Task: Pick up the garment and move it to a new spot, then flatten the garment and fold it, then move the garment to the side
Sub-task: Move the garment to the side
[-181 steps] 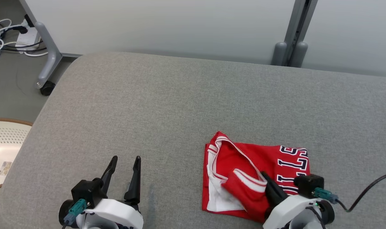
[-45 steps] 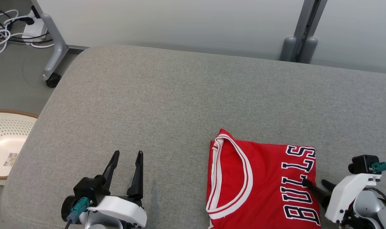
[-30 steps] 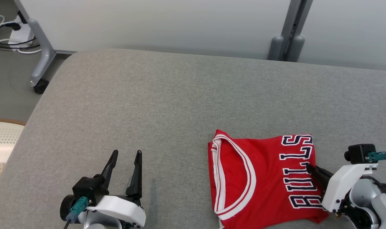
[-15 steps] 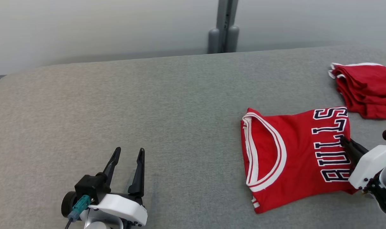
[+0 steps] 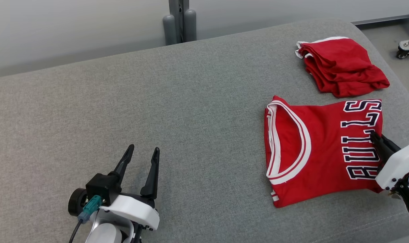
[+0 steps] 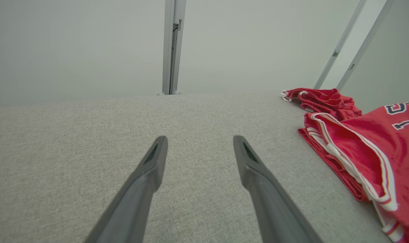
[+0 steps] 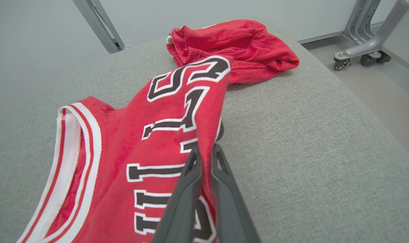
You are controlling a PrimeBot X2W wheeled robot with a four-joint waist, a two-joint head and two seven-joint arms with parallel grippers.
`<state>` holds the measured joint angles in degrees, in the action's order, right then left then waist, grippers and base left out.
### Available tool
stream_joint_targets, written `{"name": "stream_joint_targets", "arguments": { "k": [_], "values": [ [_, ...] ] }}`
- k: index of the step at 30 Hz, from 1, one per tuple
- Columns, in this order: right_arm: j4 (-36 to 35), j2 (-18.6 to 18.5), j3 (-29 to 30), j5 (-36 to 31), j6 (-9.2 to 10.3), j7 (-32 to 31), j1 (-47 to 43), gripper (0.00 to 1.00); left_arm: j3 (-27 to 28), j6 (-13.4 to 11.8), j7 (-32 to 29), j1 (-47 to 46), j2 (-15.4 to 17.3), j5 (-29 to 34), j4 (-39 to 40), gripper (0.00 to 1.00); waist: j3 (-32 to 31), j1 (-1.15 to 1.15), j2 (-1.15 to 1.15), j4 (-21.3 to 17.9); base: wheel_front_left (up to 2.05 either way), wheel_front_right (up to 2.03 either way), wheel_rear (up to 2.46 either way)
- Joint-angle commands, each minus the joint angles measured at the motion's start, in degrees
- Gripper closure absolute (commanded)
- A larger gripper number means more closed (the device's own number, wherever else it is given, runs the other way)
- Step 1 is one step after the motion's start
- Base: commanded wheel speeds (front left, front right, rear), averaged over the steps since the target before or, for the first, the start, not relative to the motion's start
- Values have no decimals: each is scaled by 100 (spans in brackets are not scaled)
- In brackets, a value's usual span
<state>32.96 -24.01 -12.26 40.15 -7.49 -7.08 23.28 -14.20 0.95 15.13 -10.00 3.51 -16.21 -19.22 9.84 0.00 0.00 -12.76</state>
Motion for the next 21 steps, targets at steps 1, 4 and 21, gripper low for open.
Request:
{"name": "stream_joint_targets", "arguments": {
  "k": [1, 4, 21],
  "values": [
    [16, -3, 38, -50, 0, 64, 108, 100, -9, 16, -3, -129, 60, 23, -22, 0, 43, 0, 0, -40, 0, 0, 0],
    [-35, -13, 6, -119, 0, 84, 162, 100, -26, 14, -3, -142, 67, 23, -49, 0, 53, 0, 0, -6, 0, 0, 0],
    [-46, -89, -105, -645, 0, -517, 2006, 100, -70, -27, -3, -247, 30, -74, -37, 0, 177, 0, 0, 524, 0, 0, 0]
  ]
}}
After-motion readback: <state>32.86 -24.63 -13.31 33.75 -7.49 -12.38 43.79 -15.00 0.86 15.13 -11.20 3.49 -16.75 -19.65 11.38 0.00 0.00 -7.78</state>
